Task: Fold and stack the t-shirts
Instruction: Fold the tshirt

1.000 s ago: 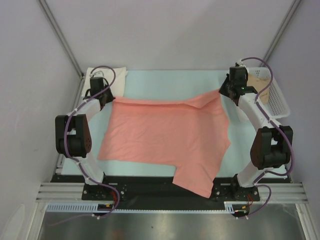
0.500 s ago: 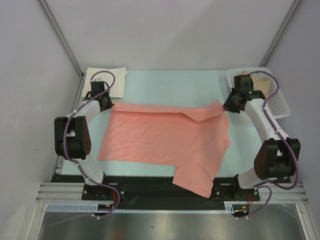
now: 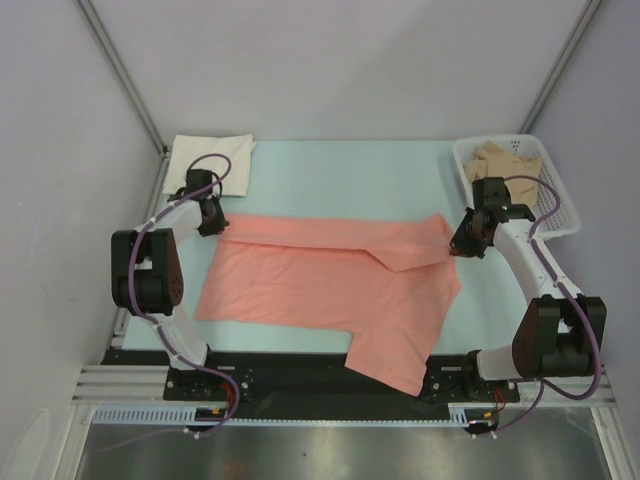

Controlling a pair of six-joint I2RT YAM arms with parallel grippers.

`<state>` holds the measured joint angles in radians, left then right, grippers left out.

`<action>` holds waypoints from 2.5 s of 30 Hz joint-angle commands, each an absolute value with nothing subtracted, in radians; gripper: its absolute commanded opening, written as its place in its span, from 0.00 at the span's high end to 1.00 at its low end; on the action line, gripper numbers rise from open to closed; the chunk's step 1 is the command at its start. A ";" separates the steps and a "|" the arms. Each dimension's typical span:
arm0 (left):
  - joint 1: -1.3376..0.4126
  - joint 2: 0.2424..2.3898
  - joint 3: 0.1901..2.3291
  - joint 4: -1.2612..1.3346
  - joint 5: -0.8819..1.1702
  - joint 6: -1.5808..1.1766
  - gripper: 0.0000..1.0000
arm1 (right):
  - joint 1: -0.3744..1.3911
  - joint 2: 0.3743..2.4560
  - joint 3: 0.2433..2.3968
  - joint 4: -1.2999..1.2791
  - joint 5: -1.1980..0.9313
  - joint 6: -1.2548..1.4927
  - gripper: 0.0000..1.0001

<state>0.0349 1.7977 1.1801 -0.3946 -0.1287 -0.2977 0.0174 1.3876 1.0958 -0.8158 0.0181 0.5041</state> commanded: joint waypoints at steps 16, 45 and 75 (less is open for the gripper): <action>0.038 1.841 1.204 -0.428 -0.178 -0.295 1.00 | -0.021 1.407 1.045 -0.793 0.012 0.494 1.00; 0.022 1.752 1.334 -0.589 -0.252 -0.360 0.44 | 0.023 1.236 1.021 -0.760 -0.062 0.491 0.24; -0.035 1.856 1.305 -0.454 -0.126 -0.365 0.72 | 0.020 1.924 1.463 -0.709 -0.026 0.351 0.46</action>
<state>-0.0406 1.8885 1.3022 -0.4625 -0.1005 -0.3656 0.0219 1.9209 1.4666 -0.7315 -0.0349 0.3389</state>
